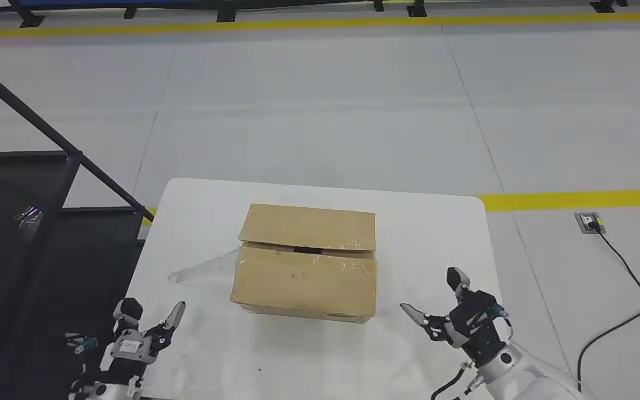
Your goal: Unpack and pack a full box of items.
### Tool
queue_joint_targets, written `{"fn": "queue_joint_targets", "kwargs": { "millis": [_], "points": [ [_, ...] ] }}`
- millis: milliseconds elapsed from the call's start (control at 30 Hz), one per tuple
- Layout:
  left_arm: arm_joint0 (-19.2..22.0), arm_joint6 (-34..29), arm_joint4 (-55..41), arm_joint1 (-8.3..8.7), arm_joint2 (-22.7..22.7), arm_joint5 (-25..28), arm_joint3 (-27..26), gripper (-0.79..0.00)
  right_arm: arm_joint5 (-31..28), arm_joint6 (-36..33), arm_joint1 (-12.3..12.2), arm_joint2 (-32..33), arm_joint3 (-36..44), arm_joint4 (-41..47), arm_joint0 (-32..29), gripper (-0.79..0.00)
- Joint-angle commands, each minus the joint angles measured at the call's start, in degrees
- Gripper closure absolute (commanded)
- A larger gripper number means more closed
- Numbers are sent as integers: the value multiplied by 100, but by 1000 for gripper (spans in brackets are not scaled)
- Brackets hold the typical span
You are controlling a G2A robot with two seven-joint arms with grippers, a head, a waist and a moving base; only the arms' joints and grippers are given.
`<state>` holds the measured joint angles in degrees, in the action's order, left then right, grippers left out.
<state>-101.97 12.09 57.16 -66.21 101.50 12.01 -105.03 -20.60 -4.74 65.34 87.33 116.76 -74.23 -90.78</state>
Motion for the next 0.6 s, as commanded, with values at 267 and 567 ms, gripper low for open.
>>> {"fn": "queue_joint_targets", "kwargs": {
  "millis": [267,567],
  "points": [
    [36,-101,-37,-4,-51,22,-17,-785,-310,-13,11,-144,-16,552,14,-785],
    [538,-240,-947,-20,57,433,194,-785,-1427,-998,-9,-116,-847,4148,1002,-785]
  ]
}}
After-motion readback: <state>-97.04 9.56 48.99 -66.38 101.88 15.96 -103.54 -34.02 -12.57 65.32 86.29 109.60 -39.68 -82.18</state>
